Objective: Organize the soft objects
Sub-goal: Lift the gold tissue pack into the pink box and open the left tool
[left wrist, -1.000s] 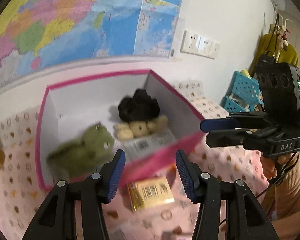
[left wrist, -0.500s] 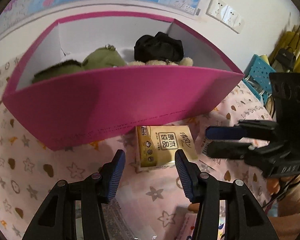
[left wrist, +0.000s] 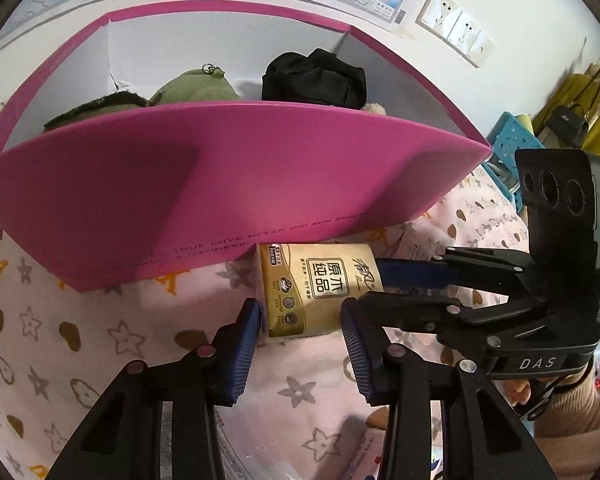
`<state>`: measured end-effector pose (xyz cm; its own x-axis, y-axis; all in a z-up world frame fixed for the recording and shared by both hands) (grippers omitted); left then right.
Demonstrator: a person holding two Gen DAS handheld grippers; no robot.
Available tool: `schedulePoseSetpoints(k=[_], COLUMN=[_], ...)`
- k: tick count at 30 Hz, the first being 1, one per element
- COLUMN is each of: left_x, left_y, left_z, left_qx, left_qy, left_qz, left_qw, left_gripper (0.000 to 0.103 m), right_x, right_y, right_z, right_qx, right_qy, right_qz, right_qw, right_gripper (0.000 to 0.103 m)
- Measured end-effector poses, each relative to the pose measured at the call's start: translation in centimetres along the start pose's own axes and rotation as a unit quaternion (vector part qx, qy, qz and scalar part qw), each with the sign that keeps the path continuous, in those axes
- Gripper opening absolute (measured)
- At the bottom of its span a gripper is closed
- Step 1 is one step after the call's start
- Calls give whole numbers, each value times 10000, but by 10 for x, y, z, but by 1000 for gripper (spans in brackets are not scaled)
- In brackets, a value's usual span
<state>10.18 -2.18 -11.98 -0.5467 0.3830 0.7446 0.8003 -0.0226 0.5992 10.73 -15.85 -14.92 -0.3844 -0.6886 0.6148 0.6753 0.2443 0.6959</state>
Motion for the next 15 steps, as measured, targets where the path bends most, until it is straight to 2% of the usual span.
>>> schedulePoseSetpoints(k=[8, 15], left_x=[1, 22], left_y=[-2, -2], left_z=[-3, -21], left_qx=[49, -128], left_qy=[-38, -145], left_qz=[-15, -203], left_qw=[10000, 9996], left_gripper=[40, 40], right_x=[1, 23], right_y=[-3, -3], right_z=[1, 9], right_qx=[-41, 31], right_qy=[100, 177], right_qz=[-142, -352], right_qw=[9998, 9992], right_gripper=[38, 37])
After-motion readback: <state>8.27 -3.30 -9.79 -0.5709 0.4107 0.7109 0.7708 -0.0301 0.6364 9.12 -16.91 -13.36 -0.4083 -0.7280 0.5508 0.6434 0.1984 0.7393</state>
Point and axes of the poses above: each gripper's, at about its wrist camera, not at the fingertips, and x roughly against the way its jaws point, z to its left, y to its top, the point moved 4 cm from there along -x, roughly the way its jaws point, and after that the axes turned 5 degrees about -z, right-handed, at the moved point
